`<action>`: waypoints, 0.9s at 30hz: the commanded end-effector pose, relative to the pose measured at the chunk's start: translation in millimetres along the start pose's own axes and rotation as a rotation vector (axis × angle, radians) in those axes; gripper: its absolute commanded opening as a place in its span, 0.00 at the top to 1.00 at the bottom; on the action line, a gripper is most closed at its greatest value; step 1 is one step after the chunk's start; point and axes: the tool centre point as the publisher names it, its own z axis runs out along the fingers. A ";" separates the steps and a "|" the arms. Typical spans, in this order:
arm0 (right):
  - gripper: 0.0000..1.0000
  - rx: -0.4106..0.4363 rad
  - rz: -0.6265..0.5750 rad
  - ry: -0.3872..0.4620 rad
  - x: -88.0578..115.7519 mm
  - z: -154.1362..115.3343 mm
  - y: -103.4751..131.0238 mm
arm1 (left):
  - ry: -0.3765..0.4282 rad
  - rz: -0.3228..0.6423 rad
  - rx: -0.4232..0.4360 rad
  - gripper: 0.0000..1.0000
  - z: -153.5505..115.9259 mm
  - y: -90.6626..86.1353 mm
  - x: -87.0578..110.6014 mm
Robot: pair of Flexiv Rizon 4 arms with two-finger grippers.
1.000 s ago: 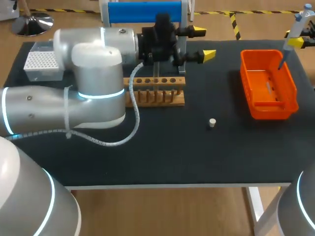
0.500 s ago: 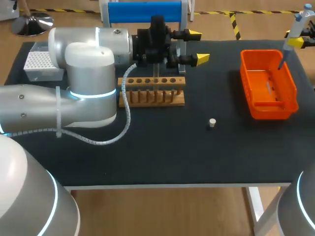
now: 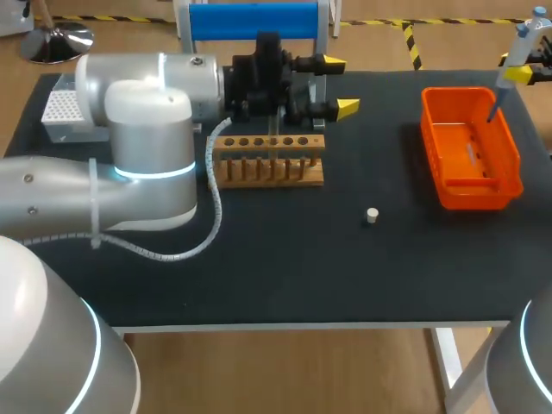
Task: Invert the test tube, pick up the pipette, mount the tip to pipette, aspirate from beaker and dispense into the tube, eject the tip, return the pipette, and cap with the stopper.
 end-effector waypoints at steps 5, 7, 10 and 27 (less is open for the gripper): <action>1.00 0.003 0.000 0.001 0.4 -0.5 0.9 | -0.010 0.002 -0.010 0.00 -1.8 -1.7 4.3; 1.00 0.003 0.000 0.001 0.4 -0.5 0.9 | -0.010 0.002 -0.010 0.00 -1.8 -1.7 4.3; 1.00 0.003 0.000 0.001 0.4 -0.5 0.9 | -0.010 0.002 -0.010 0.00 -1.8 -1.7 4.3; 1.00 0.009 0.002 0.004 4.1 6.4 2.5 | -0.010 0.002 -0.010 0.00 -1.8 -1.7 4.3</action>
